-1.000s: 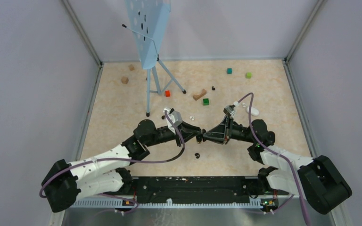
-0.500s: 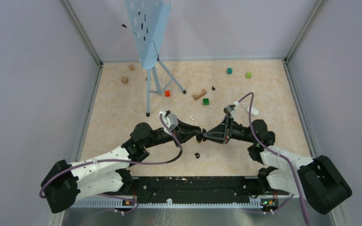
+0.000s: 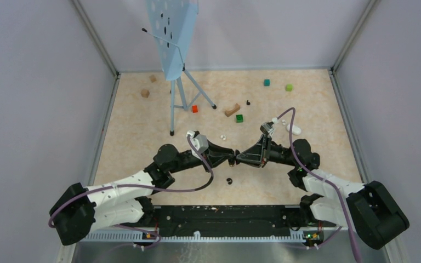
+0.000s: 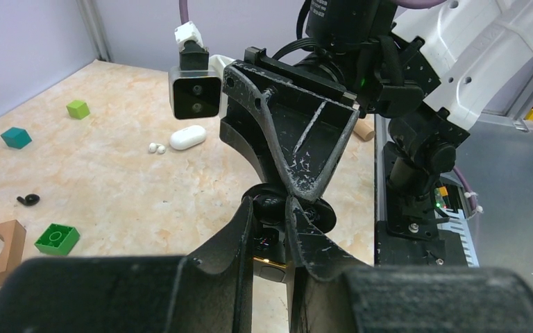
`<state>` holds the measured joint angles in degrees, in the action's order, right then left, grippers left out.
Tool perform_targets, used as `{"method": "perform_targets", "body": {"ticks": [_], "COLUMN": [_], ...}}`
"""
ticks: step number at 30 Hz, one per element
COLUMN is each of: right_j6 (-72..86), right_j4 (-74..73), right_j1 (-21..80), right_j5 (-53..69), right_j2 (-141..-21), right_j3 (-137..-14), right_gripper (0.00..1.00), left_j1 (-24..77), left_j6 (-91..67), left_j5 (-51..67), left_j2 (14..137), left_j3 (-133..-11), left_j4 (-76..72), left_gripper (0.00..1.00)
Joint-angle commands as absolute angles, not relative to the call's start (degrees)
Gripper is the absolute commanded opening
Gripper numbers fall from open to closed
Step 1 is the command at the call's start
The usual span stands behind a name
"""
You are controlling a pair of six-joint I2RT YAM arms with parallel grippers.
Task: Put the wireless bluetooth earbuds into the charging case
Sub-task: Insert the left earbud into the left side groove of the charging case.
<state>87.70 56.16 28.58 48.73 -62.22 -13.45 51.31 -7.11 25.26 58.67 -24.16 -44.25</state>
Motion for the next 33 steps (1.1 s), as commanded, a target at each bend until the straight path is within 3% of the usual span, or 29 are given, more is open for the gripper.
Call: {"method": "perform_targets", "body": {"ticks": [1,33], "right_j6": [87.6,87.6], "right_j4": [60.1,59.6], "right_j1": [28.5,28.6], "right_j5": [48.5,48.3], "right_j2": [-60.9,-60.2], "right_j3": [-13.3,-12.9], "right_gripper": [0.00,0.00], "left_j1": [51.4,51.4], "left_j6": [-5.9,-3.2], "left_j5": [25.2,27.7], "left_j2": [59.1,61.1], "left_j3": [-23.3,-22.8], "left_j4": [-48.5,-51.2], "left_gripper": [0.00,0.00]}}
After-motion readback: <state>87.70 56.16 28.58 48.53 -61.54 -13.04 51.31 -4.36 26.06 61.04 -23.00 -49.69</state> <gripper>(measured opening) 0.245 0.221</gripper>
